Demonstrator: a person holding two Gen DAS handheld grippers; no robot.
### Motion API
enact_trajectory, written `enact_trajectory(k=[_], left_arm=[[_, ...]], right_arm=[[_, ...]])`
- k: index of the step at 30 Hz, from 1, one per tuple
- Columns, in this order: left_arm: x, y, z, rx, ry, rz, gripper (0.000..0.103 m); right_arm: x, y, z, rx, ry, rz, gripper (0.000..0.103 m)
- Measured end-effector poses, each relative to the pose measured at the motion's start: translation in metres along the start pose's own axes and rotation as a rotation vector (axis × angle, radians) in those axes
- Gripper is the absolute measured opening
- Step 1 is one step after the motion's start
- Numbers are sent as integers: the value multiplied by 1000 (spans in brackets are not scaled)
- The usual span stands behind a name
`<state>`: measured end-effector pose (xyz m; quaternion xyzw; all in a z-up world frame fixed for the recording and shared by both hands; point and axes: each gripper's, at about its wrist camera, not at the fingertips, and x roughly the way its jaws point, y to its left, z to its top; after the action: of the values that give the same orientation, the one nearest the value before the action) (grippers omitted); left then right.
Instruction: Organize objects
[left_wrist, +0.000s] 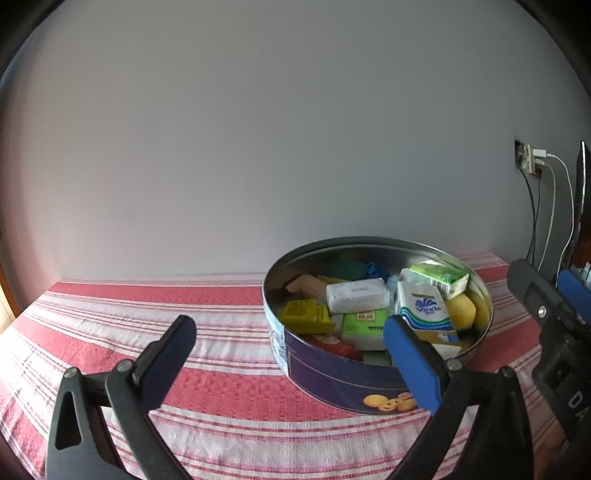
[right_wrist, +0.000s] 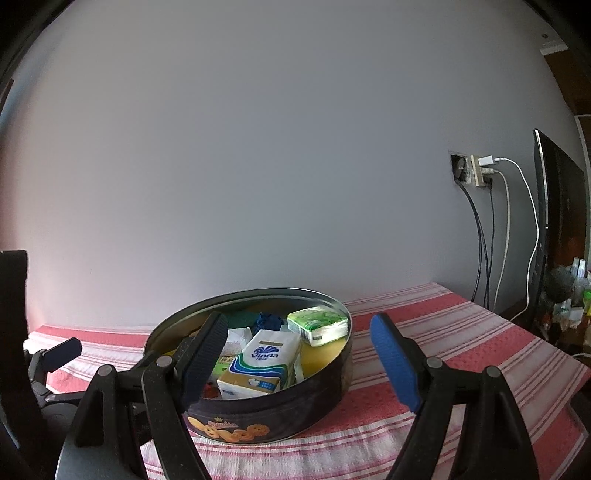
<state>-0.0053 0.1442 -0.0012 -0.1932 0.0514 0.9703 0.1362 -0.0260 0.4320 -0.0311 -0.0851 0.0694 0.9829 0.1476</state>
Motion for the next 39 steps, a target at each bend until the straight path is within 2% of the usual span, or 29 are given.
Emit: enact_trajectory(k=[9,15,21,31,39], left_arm=[[-7,6,1,-16,-24,22,103],[-6,12,0,-35,-29,36,103],[-4,16,-3,-35,-18,24,103],[-1,13,-4,-9,-23,47,103],[2,16,-3,-33,-12,52,103]], right_arm=[[-5,-2,2,15,-24,-7,82],[-3,-3,1,24,-11,-2,82],[-4,-2,2,19,-19,1,82],[-4,-2,2,22,-19,7,82],[-4,-1,1,23,-19,5,82]])
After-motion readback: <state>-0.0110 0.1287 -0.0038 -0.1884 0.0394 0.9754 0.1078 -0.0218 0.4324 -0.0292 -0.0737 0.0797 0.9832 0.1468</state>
